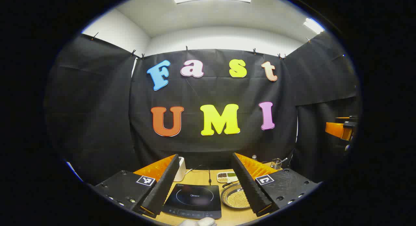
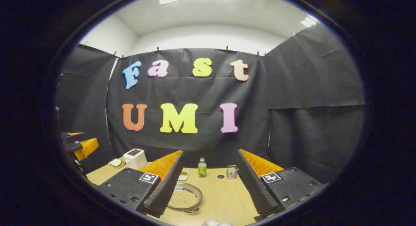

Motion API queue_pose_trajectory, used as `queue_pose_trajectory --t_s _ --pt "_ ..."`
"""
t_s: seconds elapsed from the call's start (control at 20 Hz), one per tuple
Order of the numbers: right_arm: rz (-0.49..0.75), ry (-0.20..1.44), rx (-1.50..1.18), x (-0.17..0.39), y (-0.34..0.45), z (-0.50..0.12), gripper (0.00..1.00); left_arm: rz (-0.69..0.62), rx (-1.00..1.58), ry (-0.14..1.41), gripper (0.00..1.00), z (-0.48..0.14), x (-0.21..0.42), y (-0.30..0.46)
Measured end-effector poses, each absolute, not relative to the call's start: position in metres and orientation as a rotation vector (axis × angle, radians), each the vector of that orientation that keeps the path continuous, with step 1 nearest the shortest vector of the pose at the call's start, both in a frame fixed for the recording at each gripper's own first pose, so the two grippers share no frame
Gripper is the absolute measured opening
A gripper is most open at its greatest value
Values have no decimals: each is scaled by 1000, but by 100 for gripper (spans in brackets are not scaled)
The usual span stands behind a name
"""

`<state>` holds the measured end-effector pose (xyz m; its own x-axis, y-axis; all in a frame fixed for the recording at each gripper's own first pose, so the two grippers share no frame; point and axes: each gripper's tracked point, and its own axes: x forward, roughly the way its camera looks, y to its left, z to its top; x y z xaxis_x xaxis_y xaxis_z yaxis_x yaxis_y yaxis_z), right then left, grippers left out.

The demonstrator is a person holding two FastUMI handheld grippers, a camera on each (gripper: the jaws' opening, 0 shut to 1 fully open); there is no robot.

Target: First push the handle of the pot to place it horizontally, then grasp the pot with both hands and set it on the induction cooktop.

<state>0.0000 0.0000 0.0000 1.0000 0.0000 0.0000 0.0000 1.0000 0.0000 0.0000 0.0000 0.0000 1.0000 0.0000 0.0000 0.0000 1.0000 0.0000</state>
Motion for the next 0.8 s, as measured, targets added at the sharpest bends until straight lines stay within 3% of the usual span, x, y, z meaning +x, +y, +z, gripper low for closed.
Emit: queue_pose_trajectory --t_s 0.35,0.4,0.45,0.8 --pt "-3 -22 39 10 -3 5 96 34 -6 -18 96 6 -5 7" --pt "3 -27 42 11 -2 6 100 40 -7 -18 96 6 -5 9" --pt "2 -28 41 14 -1 7 96 46 -6 -19 96 6 -3 11" --pt "14 2 15 17 2 -3 96 16 3 -4 96 -1 -5 -3"
